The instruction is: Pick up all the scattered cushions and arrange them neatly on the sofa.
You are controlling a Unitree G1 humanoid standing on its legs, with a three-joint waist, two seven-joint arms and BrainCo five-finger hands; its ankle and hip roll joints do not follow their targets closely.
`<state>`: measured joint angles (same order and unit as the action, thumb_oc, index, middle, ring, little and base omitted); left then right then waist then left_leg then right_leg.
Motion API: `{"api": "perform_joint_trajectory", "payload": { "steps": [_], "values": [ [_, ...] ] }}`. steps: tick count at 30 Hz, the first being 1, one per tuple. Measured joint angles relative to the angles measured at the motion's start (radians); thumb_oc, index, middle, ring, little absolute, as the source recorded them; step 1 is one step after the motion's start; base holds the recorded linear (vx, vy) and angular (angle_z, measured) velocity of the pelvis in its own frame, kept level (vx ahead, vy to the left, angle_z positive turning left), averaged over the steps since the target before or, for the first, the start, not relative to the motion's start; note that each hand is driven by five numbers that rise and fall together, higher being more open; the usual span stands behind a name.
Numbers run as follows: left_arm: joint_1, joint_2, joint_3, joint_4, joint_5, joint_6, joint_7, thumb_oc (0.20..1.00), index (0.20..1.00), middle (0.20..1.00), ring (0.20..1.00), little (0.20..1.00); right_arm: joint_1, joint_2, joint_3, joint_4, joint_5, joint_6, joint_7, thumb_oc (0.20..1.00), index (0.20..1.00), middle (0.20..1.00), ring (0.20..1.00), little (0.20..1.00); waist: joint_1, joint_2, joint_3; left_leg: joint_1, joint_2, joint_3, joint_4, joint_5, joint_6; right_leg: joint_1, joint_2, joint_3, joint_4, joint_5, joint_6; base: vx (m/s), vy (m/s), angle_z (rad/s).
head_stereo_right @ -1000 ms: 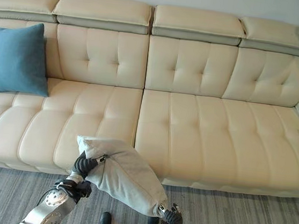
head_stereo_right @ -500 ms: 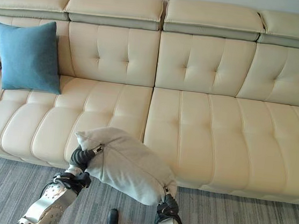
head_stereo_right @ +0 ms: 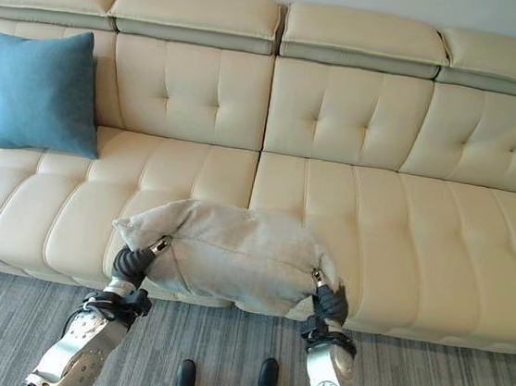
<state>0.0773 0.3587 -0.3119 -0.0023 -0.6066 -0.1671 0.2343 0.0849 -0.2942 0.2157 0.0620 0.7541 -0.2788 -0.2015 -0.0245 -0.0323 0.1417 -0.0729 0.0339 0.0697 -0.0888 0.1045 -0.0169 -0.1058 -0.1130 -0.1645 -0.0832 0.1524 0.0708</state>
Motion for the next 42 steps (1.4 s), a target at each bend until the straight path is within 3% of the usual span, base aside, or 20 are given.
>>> {"api": "perform_joint_trajectory", "payload": {
  "steps": [5, 8, 14, 18, 20, 22, 24, 25, 28, 29, 32, 34, 35, 37, 38, 41, 42],
  "values": [
    [0.012, 0.01, -0.002, 0.005, 0.046, 0.0, -0.03, 0.2, 0.2, 0.2, 0.2, 0.2, -0.008, -0.114, -0.036, -0.145, -0.317, 0.032, -0.016, 0.2, 0.2, 0.2, 0.2, 0.2, 0.0, -0.015, -0.003, 0.01, -0.002, 0.002, 0.0, -0.004, 0.003, 0.008, -0.001, 0.003, 0.0, -0.002, 0.002, 0.03, 0.045, -0.02],
    [0.029, 0.016, 0.001, 0.007, 0.063, 0.001, -0.038, 0.2, 0.2, 0.2, 0.2, 0.2, -0.03, -0.12, -0.04, -0.158, -0.468, 0.041, -0.02, 0.2, 0.2, 0.2, 0.2, 0.2, -0.001, -0.032, -0.007, 0.025, -0.001, 0.013, 0.0, -0.01, 0.003, 0.018, 0.0, 0.009, 0.0, -0.003, 0.003, 0.02, 0.068, -0.1],
    [0.044, 0.045, 0.0, 0.016, 0.156, 0.001, -0.037, 0.2, 0.2, 0.2, 0.2, 0.2, -0.029, -0.125, -0.028, -0.157, -0.619, 0.077, -0.035, 0.2, 0.2, 0.2, 0.2, 0.2, 0.001, -0.04, -0.007, 0.021, -0.018, 0.008, 0.0, -0.016, 0.014, 0.016, -0.016, 0.011, 0.0, -0.002, 0.01, 0.04, 0.162, 0.01],
    [0.041, 0.038, -0.011, 0.018, 0.176, 0.001, -0.022, 0.2, 0.2, 0.2, 0.2, 0.2, -0.009, -0.111, -0.03, -0.156, -0.63, 0.082, -0.049, 0.2, 0.2, 0.2, 0.2, 0.2, -0.003, -0.051, -0.006, -0.003, -0.048, -0.009, 0.007, -0.027, 0.035, -0.006, -0.04, 0.0, 0.018, -0.012, 0.027, 0.02, 0.191, 0.17],
    [0.035, 0.036, -0.02, 0.028, 0.195, 0.001, -0.003, 0.2, 0.2, 0.2, 0.2, 0.2, -0.005, -0.107, -0.027, -0.15, -0.64, 0.083, -0.055, 0.2, 0.2, 0.2, 0.2, 0.2, -0.011, -0.046, -0.003, -0.019, -0.06, -0.01, 0.017, -0.029, 0.058, -0.064, -0.056, 0.003, 0.118, -0.017, 0.036, 0.01, 0.122, -0.02],
    [0.013, 0.027, -0.02, 0.049, 0.196, 0.001, 0.024, 0.2, 0.2, 0.2, 0.2, 0.2, -0.013, -0.109, -0.007, -0.142, -0.656, 0.092, -0.07, 0.2, 0.2, 0.2, 0.2, 0.2, -0.019, -0.03, 0.034, 0.005, -0.06, -0.004, 0.031, -0.039, 0.091, -0.159, -0.081, 0.029, 0.337, -0.042, 0.046, 0.06, 0.023, -0.1],
    [0.002, 0.033, -0.015, 0.057, 0.197, 0.001, 0.045, 0.2, 0.2, 0.2, 0.2, 0.2, -0.002, -0.107, 0.012, -0.142, -0.656, 0.092, -0.074, 0.2, 0.2, 0.2, 0.2, 0.2, -0.041, -0.03, 0.043, 0.019, -0.061, -0.012, 0.028, -0.046, 0.099, -0.229, -0.06, 0.068, 0.411, -0.129, 0.051, 0.09, -0.04, 0.01],
    [-0.004, 0.04, -0.013, 0.057, 0.198, 0.0, 0.048, 0.2, 0.2, 0.2, 0.2, 0.2, -0.002, -0.105, 0.011, -0.143, -0.656, 0.092, -0.074, 0.2, 0.2, 0.2, 0.2, 0.2, -0.038, -0.036, 0.046, 0.019, -0.06, -0.002, 0.027, -0.043, 0.104, -0.237, -0.049, 0.09, 0.403, -0.143, 0.054, 0.15, -0.084, -0.03],
    [-0.014, 0.047, 0.003, 0.056, 0.204, -0.001, 0.051, 0.2, 0.2, 0.2, 0.2, 0.2, -0.012, -0.097, 0.017, -0.141, -0.655, 0.091, -0.076, 0.2, 0.2, 0.2, 0.2, 0.2, -0.021, -0.054, 0.06, 0.026, -0.071, 0.037, 0.024, -0.066, 0.101, -0.253, -0.042, -0.029, 0.247, -0.134, 0.046, 0.2, -0.115, -0.3],
    [-0.014, 0.043, 0.009, 0.056, 0.205, -0.001, 0.057, 0.2, 0.2, 0.2, 0.2, 0.2, -0.017, -0.093, 0.021, -0.14, -0.655, 0.091, -0.076, 0.2, 0.2, 0.2, 0.2, 0.2, -0.017, -0.055, 0.061, 0.027, -0.071, 0.047, 0.015, -0.069, 0.099, -0.253, -0.031, -0.031, 0.192, -0.122, 0.064, 0.28, -0.166, -0.31],
    [-0.02, 0.036, 0.019, 0.056, 0.208, -0.003, 0.062, 0.2, 0.2, 0.2, 0.2, 0.2, -0.034, -0.093, 0.021, -0.129, -0.655, 0.091, -0.076, 0.2, 0.2, 0.2, 0.2, 0.2, -0.018, -0.055, 0.073, 0.043, -0.071, 0.054, 0.009, -0.085, 0.083, -0.238, -0.016, -0.036, 0.08, -0.08, 0.07, 0.27, -0.151, -0.14],
    [-0.006, 0.013, 0.021, 0.056, 0.225, -0.003, 0.062, 0.2, 0.2, 0.2, 0.2, 0.2, -0.018, -0.087, 0.017, -0.091, -0.655, 0.094, -0.078, 0.2, 0.2, 0.2, 0.2, 0.2, -0.024, -0.064, 0.074, 0.11, -0.071, 0.042, 0.009, -0.107, 0.047, -0.131, -0.021, -0.055, 0.033, -0.025, 0.046, 0.47, -0.265, 0.18],
    [0.005, -0.003, 0.026, 0.055, 0.232, -0.004, 0.062, 0.2, 0.2, 0.2, 0.2, 0.2, -0.02, -0.088, 0.017, -0.065, -0.655, 0.09, -0.073, 0.2, 0.2, 0.2, 0.2, 0.2, -0.021, -0.058, 0.075, 0.139, -0.058, 0.035, 0.01, -0.138, 0.024, -0.105, -0.01, -0.06, 0.032, 0.005, 0.011, 0.54, -0.34, 0.2],
    [0.017, -0.019, 0.028, 0.054, 0.234, -0.004, 0.062, 0.2, 0.2, 0.2, 0.2, 0.2, -0.001, -0.094, 0.01, -0.058, -0.654, 0.094, -0.074, 0.2, 0.2, 0.2, 0.2, 0.2, -0.023, -0.035, 0.059, 0.148, -0.023, 0.023, 0.026, -0.15, 0.007, -0.083, 0.024, -0.067, 0.039, 0.038, -0.023, 0.29, -0.223, 0.14],
    [0.022, -0.026, 0.029, 0.039, 0.234, -0.007, 0.061, 0.2, 0.2, 0.2, 0.2, 0.2, -0.005, -0.103, 0.007, -0.068, -0.654, 0.094, -0.073, 0.2, 0.2, 0.2, 0.2, 0.2, -0.021, -0.016, 0.051, 0.138, 0.012, 0.023, 0.047, -0.165, -0.009, -0.082, 0.064, -0.08, 0.032, 0.038, -0.064, 0.29, -0.243, 0.09],
    [0.011, -0.028, 0.049, 0.041, 0.233, -0.011, 0.06, 0.2, 0.2, 0.2, 0.2, 0.2, -0.043, -0.11, 0.01, -0.065, -0.646, 0.094, -0.068, 0.2, 0.2, 0.2, 0.2, 0.2, -0.017, -0.016, 0.051, 0.082, 0.052, 0.024, 0.193, -0.178, -0.029, -0.055, 0.104, -0.081, 0.022, 0.012, -0.107, 0.28, -0.294, -0.03],
    [0.003, -0.027, 0.046, 0.042, 0.232, -0.011, 0.059, 0.2, 0.2, 0.2, 0.2, 0.2, -0.049, -0.11, 0.008, -0.068, -0.641, 0.094, -0.07, 0.2, 0.2, 0.2, 0.2, 0.2, -0.018, -0.024, 0.055, 0.043, 0.056, 0.023, 0.3, -0.191, -0.042, -0.035, 0.101, -0.08, 0.02, -0.002, -0.12, 0.06, -0.074, -0.09]
  ]
}}
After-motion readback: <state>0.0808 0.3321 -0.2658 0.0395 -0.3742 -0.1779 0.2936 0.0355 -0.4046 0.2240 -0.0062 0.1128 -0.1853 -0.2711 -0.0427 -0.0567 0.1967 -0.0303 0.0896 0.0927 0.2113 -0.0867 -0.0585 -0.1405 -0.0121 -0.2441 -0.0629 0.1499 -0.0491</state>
